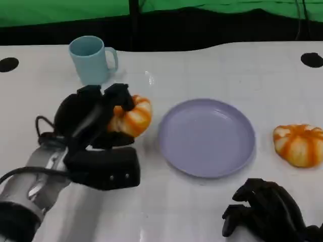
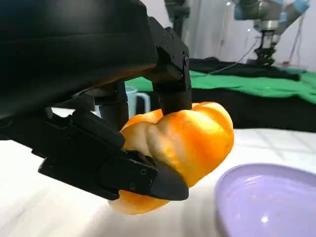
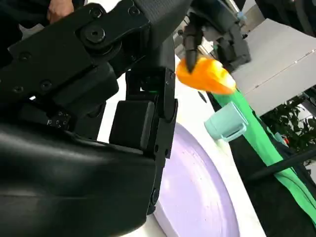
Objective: Grasp the bread from the table and place it into the plate.
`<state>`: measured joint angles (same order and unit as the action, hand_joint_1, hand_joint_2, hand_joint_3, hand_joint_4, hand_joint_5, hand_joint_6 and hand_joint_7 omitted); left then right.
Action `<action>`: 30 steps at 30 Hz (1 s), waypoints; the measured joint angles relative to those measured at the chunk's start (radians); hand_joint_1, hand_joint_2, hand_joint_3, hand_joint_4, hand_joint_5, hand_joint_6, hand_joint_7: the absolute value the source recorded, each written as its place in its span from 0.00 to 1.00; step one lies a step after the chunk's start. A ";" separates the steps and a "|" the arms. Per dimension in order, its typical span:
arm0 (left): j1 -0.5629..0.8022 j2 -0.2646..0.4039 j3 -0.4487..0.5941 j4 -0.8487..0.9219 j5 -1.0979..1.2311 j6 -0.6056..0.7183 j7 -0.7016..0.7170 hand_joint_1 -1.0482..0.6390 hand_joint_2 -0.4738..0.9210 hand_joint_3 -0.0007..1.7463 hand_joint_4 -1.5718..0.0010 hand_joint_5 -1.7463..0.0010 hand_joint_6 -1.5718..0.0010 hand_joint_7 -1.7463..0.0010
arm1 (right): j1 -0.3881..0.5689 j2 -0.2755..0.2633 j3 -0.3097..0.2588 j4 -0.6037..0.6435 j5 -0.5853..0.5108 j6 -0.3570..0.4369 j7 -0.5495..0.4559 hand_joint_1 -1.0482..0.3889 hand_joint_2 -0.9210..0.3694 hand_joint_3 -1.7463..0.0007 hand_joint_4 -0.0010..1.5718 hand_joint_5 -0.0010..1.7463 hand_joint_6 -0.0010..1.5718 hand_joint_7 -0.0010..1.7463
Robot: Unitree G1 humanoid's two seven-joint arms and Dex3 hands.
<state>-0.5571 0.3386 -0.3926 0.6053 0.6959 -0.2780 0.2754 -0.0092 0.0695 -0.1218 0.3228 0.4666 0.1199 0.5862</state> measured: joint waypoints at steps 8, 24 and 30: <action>-0.108 -0.081 -0.026 0.087 0.006 -0.040 0.014 0.47 0.77 0.48 0.47 0.00 0.61 0.00 | -0.002 -0.004 -0.001 0.008 0.000 -0.002 0.006 0.00 0.15 1.00 1.00 0.43 1.00 0.22; -0.244 -0.202 -0.114 0.261 0.038 -0.092 0.022 0.43 0.75 0.58 0.44 0.00 0.58 0.04 | 0.007 -0.003 0.003 -0.002 -0.003 -0.008 0.006 0.00 0.14 1.00 1.00 0.43 1.00 0.22; -0.298 -0.278 -0.155 0.331 0.051 -0.087 0.021 0.43 0.77 0.55 0.44 0.00 0.56 0.14 | 0.016 -0.002 0.007 -0.019 -0.011 -0.008 0.003 0.00 0.14 1.00 0.99 0.43 1.00 0.21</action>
<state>-0.8553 0.0611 -0.5474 0.9367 0.7464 -0.3651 0.2963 0.0066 0.0678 -0.1149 0.3036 0.4557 0.1119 0.5889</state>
